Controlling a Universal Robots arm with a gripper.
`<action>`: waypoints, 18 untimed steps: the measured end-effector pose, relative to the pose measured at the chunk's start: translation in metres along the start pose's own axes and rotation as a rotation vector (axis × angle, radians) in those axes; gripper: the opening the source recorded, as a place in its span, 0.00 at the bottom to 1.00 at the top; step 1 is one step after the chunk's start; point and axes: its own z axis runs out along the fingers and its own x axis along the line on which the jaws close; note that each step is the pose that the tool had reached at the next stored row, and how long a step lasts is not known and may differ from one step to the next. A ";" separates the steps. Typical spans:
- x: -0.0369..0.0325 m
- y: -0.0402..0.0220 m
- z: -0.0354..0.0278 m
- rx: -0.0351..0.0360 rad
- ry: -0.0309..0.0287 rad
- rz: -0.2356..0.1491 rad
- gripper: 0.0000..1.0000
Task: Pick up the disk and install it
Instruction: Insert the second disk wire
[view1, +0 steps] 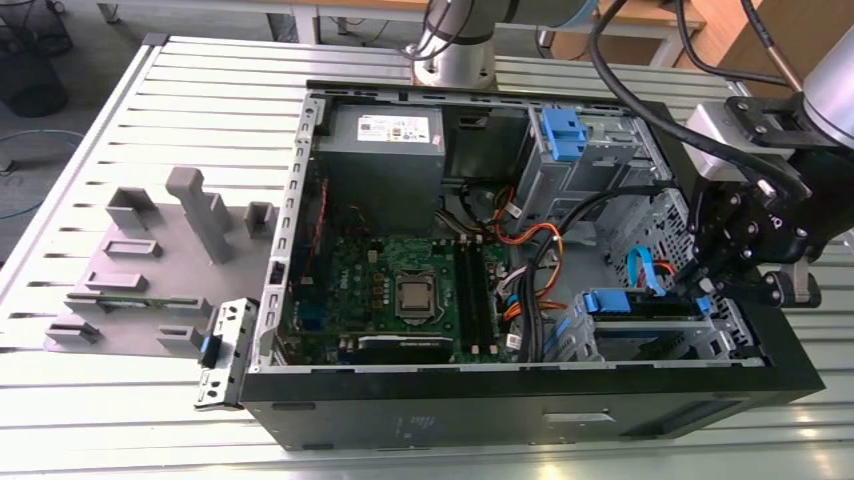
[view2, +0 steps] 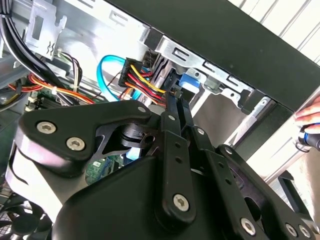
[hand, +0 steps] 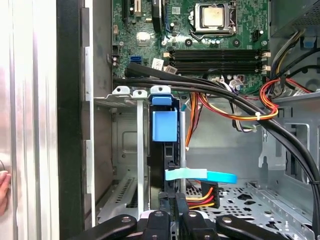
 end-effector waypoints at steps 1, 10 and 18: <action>0.0003 0.0000 0.0000 0.0000 0.0001 0.000 0.16; 0.0006 0.0000 0.0005 0.0001 0.0025 0.000 0.16; 0.0003 -0.0004 0.0010 0.0000 0.0056 0.000 0.16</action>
